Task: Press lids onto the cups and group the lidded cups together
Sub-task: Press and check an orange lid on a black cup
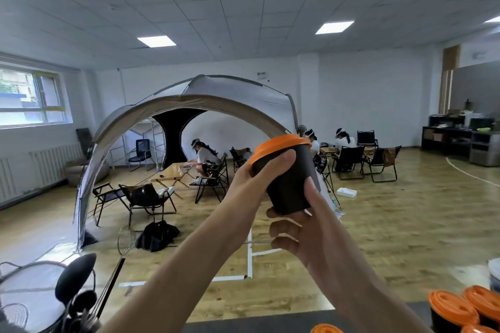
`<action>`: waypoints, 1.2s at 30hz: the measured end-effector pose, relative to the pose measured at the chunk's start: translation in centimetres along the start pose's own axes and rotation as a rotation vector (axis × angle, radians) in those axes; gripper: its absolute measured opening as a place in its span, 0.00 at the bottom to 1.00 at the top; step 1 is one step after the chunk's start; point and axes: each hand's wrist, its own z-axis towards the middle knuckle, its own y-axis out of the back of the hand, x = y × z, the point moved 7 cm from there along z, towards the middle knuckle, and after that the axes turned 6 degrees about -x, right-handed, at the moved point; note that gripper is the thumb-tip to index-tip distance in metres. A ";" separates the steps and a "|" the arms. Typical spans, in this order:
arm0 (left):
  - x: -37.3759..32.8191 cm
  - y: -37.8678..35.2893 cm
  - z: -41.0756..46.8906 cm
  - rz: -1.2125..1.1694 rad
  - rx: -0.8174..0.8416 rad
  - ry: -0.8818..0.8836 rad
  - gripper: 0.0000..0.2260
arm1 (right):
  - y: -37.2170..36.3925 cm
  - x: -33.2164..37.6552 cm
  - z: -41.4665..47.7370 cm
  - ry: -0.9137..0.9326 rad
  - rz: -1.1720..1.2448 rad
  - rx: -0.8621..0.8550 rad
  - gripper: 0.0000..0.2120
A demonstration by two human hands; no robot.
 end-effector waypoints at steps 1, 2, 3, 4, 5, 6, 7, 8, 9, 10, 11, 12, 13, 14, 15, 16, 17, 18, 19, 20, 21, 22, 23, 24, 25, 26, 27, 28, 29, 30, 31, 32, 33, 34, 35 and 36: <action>0.0 0.0 -0.1 -0.006 0.002 0.002 0.27 | 0.0 0.1 0.1 0.018 -0.021 -0.012 0.28; 0.2 0.1 0.0 -0.016 0.007 0.000 0.27 | 0.1 0.0 0.2 0.018 -0.028 -0.020 0.29; 0.2 0.2 0.0 -0.036 0.018 -0.002 0.28 | 0.1 -0.2 0.3 -0.003 -0.023 -0.020 0.30; 0.4 0.3 -0.1 -0.061 0.024 -0.005 0.28 | 0.0 -0.5 0.2 -0.040 -0.015 -0.010 0.33; 0.4 0.5 -0.1 -0.075 0.013 -0.005 0.28 | -0.1 -0.8 0.2 -0.078 -0.014 0.010 0.35; 0.5 0.8 -0.1 -0.072 -0.013 -0.011 0.29 | -0.2 -1.0 0.1 -0.104 -0.021 0.031 0.35; 0.6 1.1 -0.1 -0.049 -0.046 -0.015 0.29 | -0.3 -1.3 0.1 -0.112 -0.033 0.043 0.35; 0.6 1.4 -0.1 -0.024 -0.077 -0.016 0.30 | -0.2 -1.5 0.1 -0.108 -0.045 0.041 0.34; 0.7 1.7 -0.2 -0.008 -0.096 -0.015 0.30 | 0.0 -1.7 0.2 -0.093 -0.061 0.024 0.33; 0.8 1.9 -0.1 0.002 -0.099 -0.012 0.30 | 0.2 -1.7 0.4 -0.072 -0.080 0.006 0.31; 0.9 2.0 -0.1 0.003 -0.085 -0.002 0.29 | 0.2 -1.8 0.5 -0.051 -0.095 -0.003 0.31; 0.9 2.0 -0.1 -0.008 -0.063 0.011 0.26 | 0.0 -1.8 0.6 -0.042 -0.097 -0.002 0.32; 0.9 2.0 -0.1 -0.021 -0.040 0.026 0.25 | -0.1 -1.9 0.7 -0.054 -0.082 0.004 0.33; 0.9 1.9 -0.1 -0.038 -0.022 0.032 0.25 | -0.2 -2.1 0.7 -0.088 -0.054 0.015 0.33; 0.9 2.0 -0.1 -0.057 -0.009 0.032 0.26 | -0.3 -2.3 0.7 -0.133 -0.025 0.033 0.34; 1.0 2.1 -0.1 -0.080 -0.002 0.031 0.26 | -0.4 -2.4 0.6 -0.174 -0.004 0.055 0.34; 1.0 2.3 0.0 -0.095 -0.005 0.034 0.25 | -0.4 -2.6 0.6 -0.205 0.005 0.076 0.35; 1.1 2.4 -0.1 -0.100 -0.017 0.040 0.24 | -0.4 -2.8 0.5 -0.225 0.005 0.093 0.35; 1.2 2.6 -0.1 -0.091 -0.030 0.041 0.24 | -0.3 -2.9 0.5 -0.224 -0.002 0.098 0.35; 1.3 2.7 -0.1 -0.073 -0.042 0.042 0.24 | -0.2 -2.9 0.6 -0.203 -0.014 0.092 0.35; 1.3 2.8 -0.1 -0.050 -0.050 0.039 0.23 | 0.0 -2.9 0.8 -0.166 -0.037 0.075 0.34; 1.3 2.8 -0.1 -0.034 -0.043 0.040 0.21 | -0.1 -2.8 0.9 -0.130 -0.067 0.062 0.34; 1.3 2.6 -0.2 -0.034 -0.021 0.048 0.20 | -0.1 -2.9 1.0 -0.103 -0.093 0.057 0.36; 1.3 2.4 -0.3 -0.049 -0.001 0.062 0.19 | -0.3 -3.0 1.0 -0.095 -0.102 0.065 0.37; 1.2 2.3 -0.4 -0.072 0.008 0.075 0.20 | -0.6 -3.2 0.9 -0.105 -0.090 0.084 0.36; 1.1 2.3 -0.5 -0.099 0.012 0.080 0.22 | -0.9 -3.3 0.8 -0.133 -0.061 0.110 0.35; 1.1 2.3 -0.6 -0.123 0.020 0.081 0.25 | -1.1 -3.4 0.6 -0.167 -0.026 0.132 0.34; 1.0 2.4 -0.7 -0.147 0.028 0.085 0.28 | -1.4 -3.4 0.4 -0.200 0.002 0.147 0.33; 1.2 2.4 -0.7 -0.157 0.033 0.092 0.31 | -1.5 -3.4 0.3 -0.218 0.017 0.154 0.32; 1.3 2.5 -0.7 -0.148 0.026 0.093 0.31 | -1.5 -3.4 0.2 -0.217 0.017 0.156 0.33; 1.3 2.6 -0.6 -0.118 0.010 0.079 0.28 | -1.4 -3.3 0.4 -0.190 -0.003 0.144 0.33; 1.3 2.6 -0.6 -0.086 -0.008 0.057 0.23 | -1.2 -3.2 0.5 -0.151 -0.034 0.115 0.32; 1.2 2.6 -0.6 -0.067 -0.018 0.042 0.18 | -1.0 -3.1 0.6 -0.110 -0.063 0.086 0.32; 1.1 2.6 -0.5 -0.064 -0.019 0.036 0.14 | -0.9 -3.0 0.8 -0.076 -0.079 0.069 0.33; 1.1 2.6 -0.5 -0.067 -0.015 0.036 0.14 | -0.9 -2.9 0.8 -0.057 -0.086 0.065 0.34; 0.9 2.6 -0.6 -0.076 -0.006 0.039 0.17 | -1.0 -2.8 0.8 -0.061 -0.076 0.073 0.35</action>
